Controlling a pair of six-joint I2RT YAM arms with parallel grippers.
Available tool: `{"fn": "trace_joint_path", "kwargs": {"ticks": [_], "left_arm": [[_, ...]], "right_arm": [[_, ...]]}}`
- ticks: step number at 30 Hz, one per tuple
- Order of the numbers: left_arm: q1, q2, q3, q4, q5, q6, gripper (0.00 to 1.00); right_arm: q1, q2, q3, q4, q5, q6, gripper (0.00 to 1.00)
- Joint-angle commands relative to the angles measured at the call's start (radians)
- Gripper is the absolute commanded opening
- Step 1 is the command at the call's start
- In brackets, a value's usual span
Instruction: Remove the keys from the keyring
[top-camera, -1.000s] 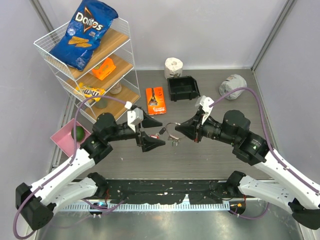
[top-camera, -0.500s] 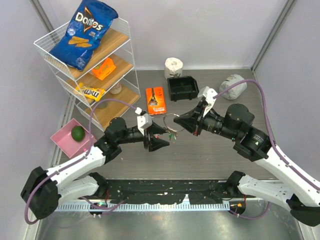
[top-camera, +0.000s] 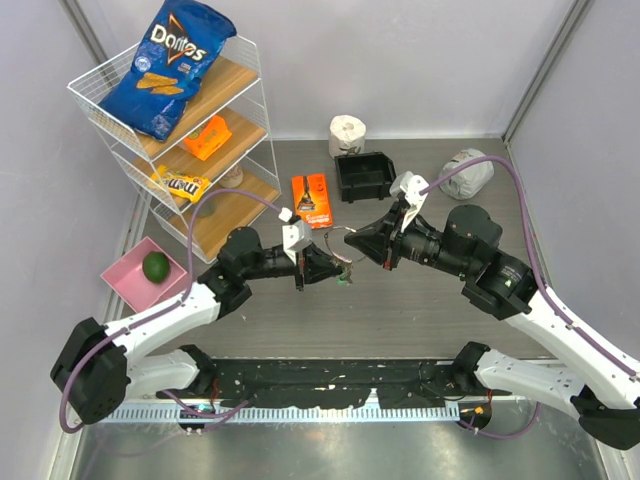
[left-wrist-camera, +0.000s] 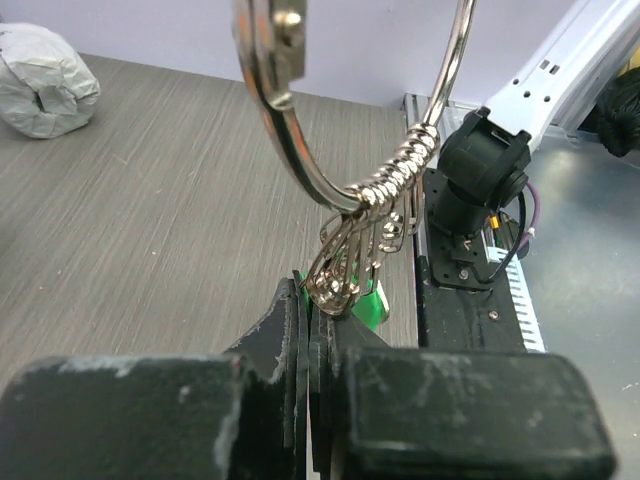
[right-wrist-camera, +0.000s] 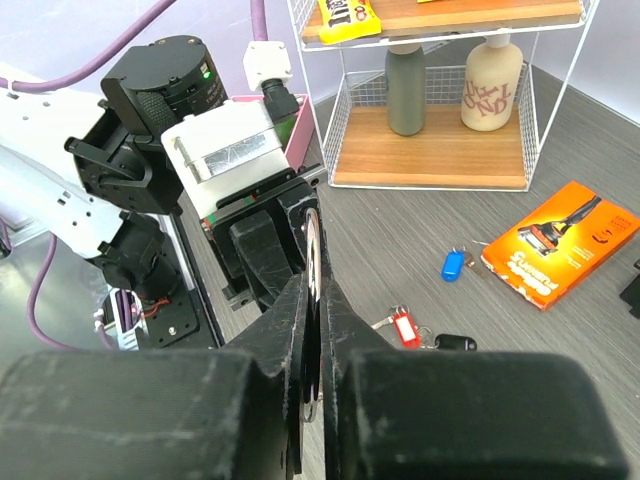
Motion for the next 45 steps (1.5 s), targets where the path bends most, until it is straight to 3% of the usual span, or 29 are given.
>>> {"fn": "trace_joint_path", "kwargs": {"ticks": [1,10,11,12,15,16,17,22,29,36,45], "left_arm": [[-0.003,-0.024,0.041,-0.028,-0.002,0.057,0.0],[-0.003,-0.125,0.074,-0.316,-0.085,0.145,0.0],[-0.003,-0.133,0.088,-0.36,-0.091,0.152,0.0],[-0.005,-0.136,0.11,-0.402,-0.102,0.161,0.0],[-0.005,-0.14,0.192,-0.529,-0.137,0.166,0.0],[-0.005,-0.137,0.22,-0.607,-0.149,0.166,0.0],[-0.006,-0.124,0.258,-0.661,-0.161,0.159,0.0],[-0.02,-0.013,0.52,-1.116,-0.21,0.195,0.0],[-0.066,0.094,0.789,-1.479,-0.289,0.272,0.0],[-0.072,0.13,0.871,-1.579,-0.284,0.399,0.0],[-0.101,0.147,0.871,-1.591,-0.274,0.49,0.0]], "right_arm": [[0.003,-0.016,0.033,0.058,0.045,-0.002,0.05],[0.002,-0.153,-0.125,0.096,0.235,0.005,0.05],[0.002,-0.176,-0.148,0.106,0.255,0.01,0.09],[0.002,-0.191,-0.191,0.126,0.266,0.03,0.14],[0.002,-0.245,-0.268,0.145,0.321,0.051,0.67],[0.002,-0.263,-0.306,0.142,0.339,0.056,0.76],[0.002,-0.271,-0.337,0.142,0.347,0.058,0.78],[0.002,-0.334,-0.418,0.142,0.314,-0.013,0.8],[0.002,-0.358,-0.507,0.336,0.058,-0.132,0.74],[0.002,-0.325,-0.61,0.571,-0.073,-0.194,0.67],[0.002,-0.101,-0.616,0.827,-0.34,-0.205,0.65]]}}
